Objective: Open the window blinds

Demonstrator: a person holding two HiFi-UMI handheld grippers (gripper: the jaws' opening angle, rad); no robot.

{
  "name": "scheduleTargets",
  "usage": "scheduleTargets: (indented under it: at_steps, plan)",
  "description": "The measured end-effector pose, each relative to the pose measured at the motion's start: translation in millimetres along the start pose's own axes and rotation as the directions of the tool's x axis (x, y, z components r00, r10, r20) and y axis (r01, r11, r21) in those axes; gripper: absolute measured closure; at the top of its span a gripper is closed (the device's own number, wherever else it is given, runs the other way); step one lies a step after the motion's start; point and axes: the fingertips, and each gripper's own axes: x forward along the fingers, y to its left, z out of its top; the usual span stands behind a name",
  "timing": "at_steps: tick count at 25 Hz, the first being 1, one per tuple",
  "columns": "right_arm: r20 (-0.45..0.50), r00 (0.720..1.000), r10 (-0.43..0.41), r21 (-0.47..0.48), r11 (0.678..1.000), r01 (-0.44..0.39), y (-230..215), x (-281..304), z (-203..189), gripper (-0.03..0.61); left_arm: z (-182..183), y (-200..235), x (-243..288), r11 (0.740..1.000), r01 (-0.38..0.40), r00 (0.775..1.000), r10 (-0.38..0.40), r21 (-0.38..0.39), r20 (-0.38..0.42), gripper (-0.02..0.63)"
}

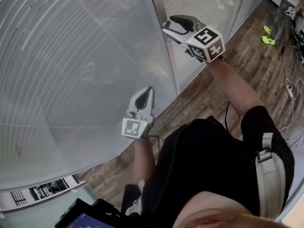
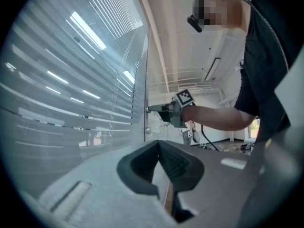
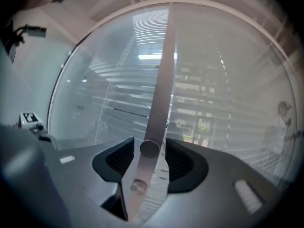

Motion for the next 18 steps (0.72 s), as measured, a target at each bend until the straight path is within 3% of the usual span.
scheduleTargets:
  at_steps: [2,3,5,7,13,18]
  plan:
    - [-0.039,0.999,-0.035,-0.193,0.981,0.027,2.1,0.5,1.6,0.367,-1.5,2.4,0.6,1.0,-0.001,1.0,0.001,0.001,-0.001,0.611]
    - [-0.061,0.996,-0.061,-0.306,0.951,0.04,2.9,1.1,1.4,0.367,-2.4,3.8,1.3,1.0,-0.001,1.0,0.001,0.0,-0.002,0.611]
    - [-0.099,0.988,-0.118,-0.52,0.853,0.05,4.8,1.4,0.4,0.367,-3.5,5.2,2.6,1.0,0.0,1.0,0.0,-0.003,-0.004,0.611]
    - [-0.121,0.982,-0.144,-0.65,0.759,0.031,8.6,1.2,-1.2,0.368,-2.9,5.1,3.5,1.0,0.004,1.0,-0.004,-0.004,0.0,0.611]
    - [-0.18,0.967,-0.18,-0.829,0.558,-0.051,15.1,5.0,-17.5,0.371,-3.8,7.2,7.2,1.0,0.011,1.0,-0.011,-0.006,0.007,0.611]
    - [-0.177,0.965,-0.196,-0.869,0.49,-0.06,16.4,7.1,-16.1,0.39,-1.0,4.7,11.1,1.0,0.024,1.0,-0.024,0.001,0.009,0.611]
